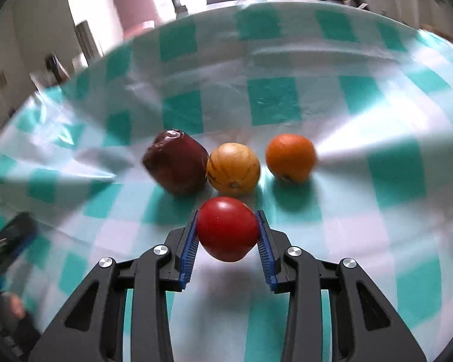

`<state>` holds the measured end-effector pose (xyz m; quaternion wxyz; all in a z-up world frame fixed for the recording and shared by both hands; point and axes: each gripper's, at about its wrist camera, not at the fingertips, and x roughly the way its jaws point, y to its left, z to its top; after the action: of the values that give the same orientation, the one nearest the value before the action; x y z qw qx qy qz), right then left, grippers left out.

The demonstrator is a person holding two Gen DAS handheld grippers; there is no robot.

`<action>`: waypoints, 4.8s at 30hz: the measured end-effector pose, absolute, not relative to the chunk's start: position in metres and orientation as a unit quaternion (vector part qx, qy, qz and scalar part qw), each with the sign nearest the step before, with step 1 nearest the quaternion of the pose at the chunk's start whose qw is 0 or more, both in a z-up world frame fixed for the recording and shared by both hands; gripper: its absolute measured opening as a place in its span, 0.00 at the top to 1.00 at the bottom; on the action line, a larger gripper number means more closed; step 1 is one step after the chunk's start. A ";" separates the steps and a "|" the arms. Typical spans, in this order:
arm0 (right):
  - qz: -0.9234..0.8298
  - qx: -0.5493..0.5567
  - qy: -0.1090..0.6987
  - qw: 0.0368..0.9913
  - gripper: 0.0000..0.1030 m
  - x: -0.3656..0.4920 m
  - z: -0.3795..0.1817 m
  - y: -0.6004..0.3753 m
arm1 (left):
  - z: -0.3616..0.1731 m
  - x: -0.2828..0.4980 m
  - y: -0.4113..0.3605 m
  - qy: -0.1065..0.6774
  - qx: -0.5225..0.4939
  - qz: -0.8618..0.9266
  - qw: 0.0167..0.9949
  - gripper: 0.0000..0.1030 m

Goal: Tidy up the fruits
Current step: 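Grasp the red tomato with the right gripper, then grasp the red-brown fruit with the left gripper while the right gripper holds the tomato, then carry the red-brown fruit and red tomato in both grippers to the white bin, then open both grippers to drop the fruits into the white bin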

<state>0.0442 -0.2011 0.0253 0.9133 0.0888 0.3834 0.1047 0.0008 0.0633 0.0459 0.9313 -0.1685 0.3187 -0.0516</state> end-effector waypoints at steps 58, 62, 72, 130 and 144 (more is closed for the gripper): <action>0.157 0.185 0.341 0.908 0.63 -0.026 0.029 -0.226 | 0.043 -0.006 0.087 0.309 -0.227 -0.059 0.922 0.42; 0.171 0.177 0.340 0.908 0.63 -0.047 0.031 -0.216 | 0.046 -0.019 0.085 0.297 -0.214 -0.060 0.929 0.42; 0.222 0.140 0.342 0.902 0.63 -0.105 0.040 -0.198 | 0.054 -0.089 0.080 0.249 -0.195 -0.086 0.945 0.42; -0.177 0.145 0.504 0.833 0.63 -0.342 -0.122 -0.529 | -0.107 -0.272 -0.392 0.420 0.306 -0.556 0.649 0.42; -0.167 0.109 0.609 0.768 0.63 -0.320 -0.171 -0.522 | -0.185 -0.267 -0.432 0.475 0.383 -0.502 0.613 0.42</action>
<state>-0.3196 -0.5220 -0.1707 0.7678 0.1091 0.6089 -0.1671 -0.2667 -0.4319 -0.1850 0.6127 0.3830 0.4750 -0.5023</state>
